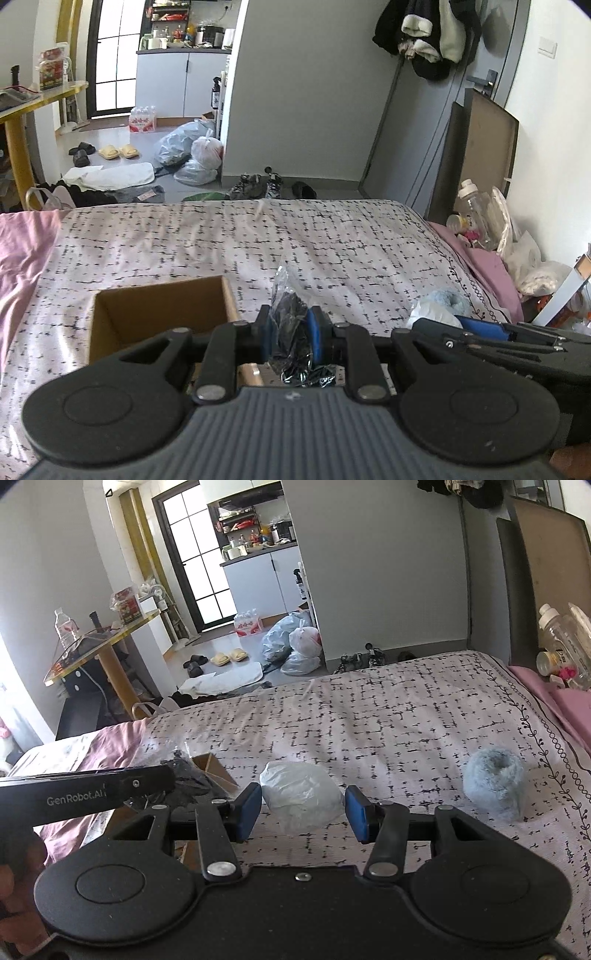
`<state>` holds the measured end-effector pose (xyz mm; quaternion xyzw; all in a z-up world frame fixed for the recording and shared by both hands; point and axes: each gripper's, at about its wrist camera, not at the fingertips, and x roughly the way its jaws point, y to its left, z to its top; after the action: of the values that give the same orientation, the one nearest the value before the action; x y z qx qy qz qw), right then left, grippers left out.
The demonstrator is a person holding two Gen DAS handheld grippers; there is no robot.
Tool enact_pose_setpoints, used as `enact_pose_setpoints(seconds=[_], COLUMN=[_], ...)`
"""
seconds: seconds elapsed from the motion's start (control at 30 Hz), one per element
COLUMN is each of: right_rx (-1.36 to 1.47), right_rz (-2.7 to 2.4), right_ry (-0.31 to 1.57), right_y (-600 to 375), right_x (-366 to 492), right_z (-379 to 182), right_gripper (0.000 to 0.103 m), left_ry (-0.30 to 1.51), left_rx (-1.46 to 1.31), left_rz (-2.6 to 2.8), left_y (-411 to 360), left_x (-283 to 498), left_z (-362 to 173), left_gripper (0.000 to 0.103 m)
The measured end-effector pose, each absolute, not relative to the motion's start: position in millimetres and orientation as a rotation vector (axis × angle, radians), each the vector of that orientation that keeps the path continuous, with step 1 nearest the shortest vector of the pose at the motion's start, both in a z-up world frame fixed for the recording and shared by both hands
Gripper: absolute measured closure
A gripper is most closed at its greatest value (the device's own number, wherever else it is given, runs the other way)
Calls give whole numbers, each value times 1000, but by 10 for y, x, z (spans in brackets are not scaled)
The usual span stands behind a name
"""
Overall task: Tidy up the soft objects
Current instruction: 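Carry the bagged plush and white tissue with both tools over the box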
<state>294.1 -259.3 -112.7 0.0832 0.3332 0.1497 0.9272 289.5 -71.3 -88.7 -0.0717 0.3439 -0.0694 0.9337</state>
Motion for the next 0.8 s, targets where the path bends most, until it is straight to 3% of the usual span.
enact_pose_setpoints(seconds=[0.8], right_rx=[22], right_rz=[430], right_ry=[687], right_y=[-1548], right_x=[2893], right_z=[-1140], right_gripper=[54], left_ry=[696], left_rx=[-294], left_rz=[16], left_y=[577], left_x=[2642], left_z=[-1145], left_gripper=[83])
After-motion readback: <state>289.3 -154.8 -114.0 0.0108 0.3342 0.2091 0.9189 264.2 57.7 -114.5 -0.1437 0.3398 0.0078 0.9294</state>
